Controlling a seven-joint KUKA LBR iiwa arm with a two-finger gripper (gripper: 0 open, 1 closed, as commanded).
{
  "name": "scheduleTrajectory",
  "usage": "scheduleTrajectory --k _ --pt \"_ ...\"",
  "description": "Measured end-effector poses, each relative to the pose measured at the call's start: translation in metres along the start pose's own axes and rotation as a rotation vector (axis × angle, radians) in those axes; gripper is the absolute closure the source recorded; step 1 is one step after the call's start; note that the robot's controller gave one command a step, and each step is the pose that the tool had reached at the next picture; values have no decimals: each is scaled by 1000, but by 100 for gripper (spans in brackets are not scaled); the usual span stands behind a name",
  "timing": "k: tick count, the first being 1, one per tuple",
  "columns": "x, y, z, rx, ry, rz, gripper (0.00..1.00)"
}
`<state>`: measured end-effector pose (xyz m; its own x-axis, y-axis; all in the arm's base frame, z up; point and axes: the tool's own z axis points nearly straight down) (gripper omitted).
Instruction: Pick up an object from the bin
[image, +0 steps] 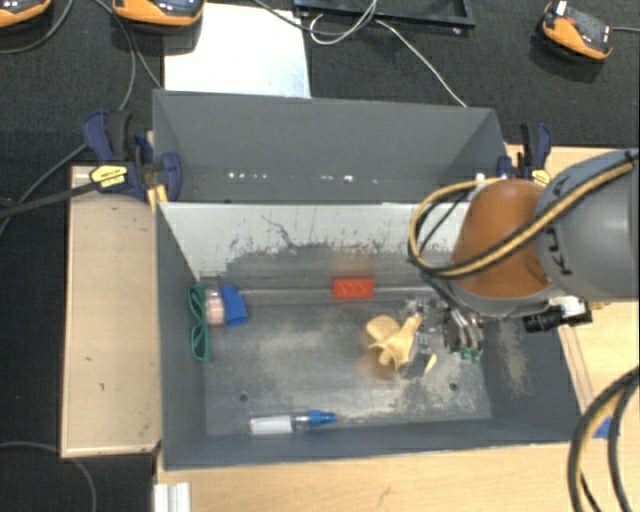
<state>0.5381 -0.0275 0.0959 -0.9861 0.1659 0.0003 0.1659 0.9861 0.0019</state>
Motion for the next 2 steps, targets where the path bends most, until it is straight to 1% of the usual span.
scheduleTrajectory --k 1,2 --pt "-2 0 -20 -1 -6 -1 100" --pt "-1 0 -34 -1 -4 -2 100"
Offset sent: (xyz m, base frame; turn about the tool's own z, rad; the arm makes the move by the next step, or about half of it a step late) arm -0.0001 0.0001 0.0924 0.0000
